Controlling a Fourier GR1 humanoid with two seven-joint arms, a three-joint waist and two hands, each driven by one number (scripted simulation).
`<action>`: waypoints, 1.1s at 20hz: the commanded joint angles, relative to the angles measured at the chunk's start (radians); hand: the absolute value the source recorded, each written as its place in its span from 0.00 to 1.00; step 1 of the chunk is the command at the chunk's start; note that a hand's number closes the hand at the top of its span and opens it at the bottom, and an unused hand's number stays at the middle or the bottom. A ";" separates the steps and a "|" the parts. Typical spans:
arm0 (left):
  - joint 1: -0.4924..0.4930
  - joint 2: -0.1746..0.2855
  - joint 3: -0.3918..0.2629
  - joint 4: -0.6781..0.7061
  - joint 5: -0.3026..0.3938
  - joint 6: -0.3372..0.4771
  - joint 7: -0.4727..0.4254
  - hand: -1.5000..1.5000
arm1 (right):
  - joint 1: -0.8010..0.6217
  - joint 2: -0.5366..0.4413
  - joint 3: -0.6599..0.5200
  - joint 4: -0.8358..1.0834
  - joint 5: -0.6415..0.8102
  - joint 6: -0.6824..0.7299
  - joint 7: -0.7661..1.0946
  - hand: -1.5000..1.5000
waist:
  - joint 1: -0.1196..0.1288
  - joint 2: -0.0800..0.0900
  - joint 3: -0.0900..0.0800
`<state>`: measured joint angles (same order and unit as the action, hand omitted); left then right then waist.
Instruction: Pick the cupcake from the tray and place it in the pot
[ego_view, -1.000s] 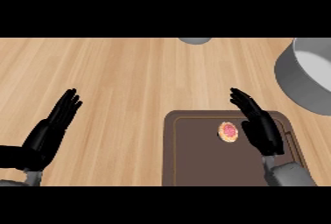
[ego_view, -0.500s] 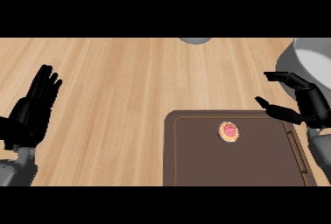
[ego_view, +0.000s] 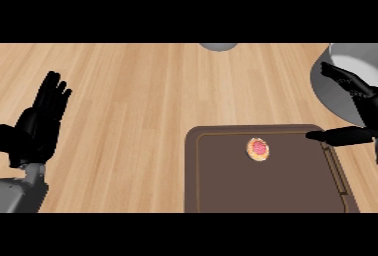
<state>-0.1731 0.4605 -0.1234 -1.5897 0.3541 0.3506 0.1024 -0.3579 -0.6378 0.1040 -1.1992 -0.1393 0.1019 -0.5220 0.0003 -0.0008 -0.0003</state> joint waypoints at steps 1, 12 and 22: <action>-0.034 -0.003 0.020 0.027 -0.001 -0.001 0.013 0.50 | -0.024 -0.114 0.057 -0.065 0.038 0.133 0.132 0.00 | -0.008 -0.001 -0.001; -0.049 -0.046 -0.025 0.021 -0.063 0.036 0.041 0.50 | -0.127 -0.153 0.317 -0.346 0.190 0.326 0.615 0.00 | -0.006 -0.002 -0.001; -0.021 -0.014 0.101 -0.007 -0.023 -0.094 0.055 0.50 | -0.079 0.051 0.332 -0.468 0.279 0.361 0.873 0.00 | 0.003 0.000 0.000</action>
<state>-0.1866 0.4265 -0.0804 -1.6114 0.3002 0.3239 0.1571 -0.4456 -0.6691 0.4093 -1.6468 0.0812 0.4621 0.2840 0.0009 -0.0020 -0.0007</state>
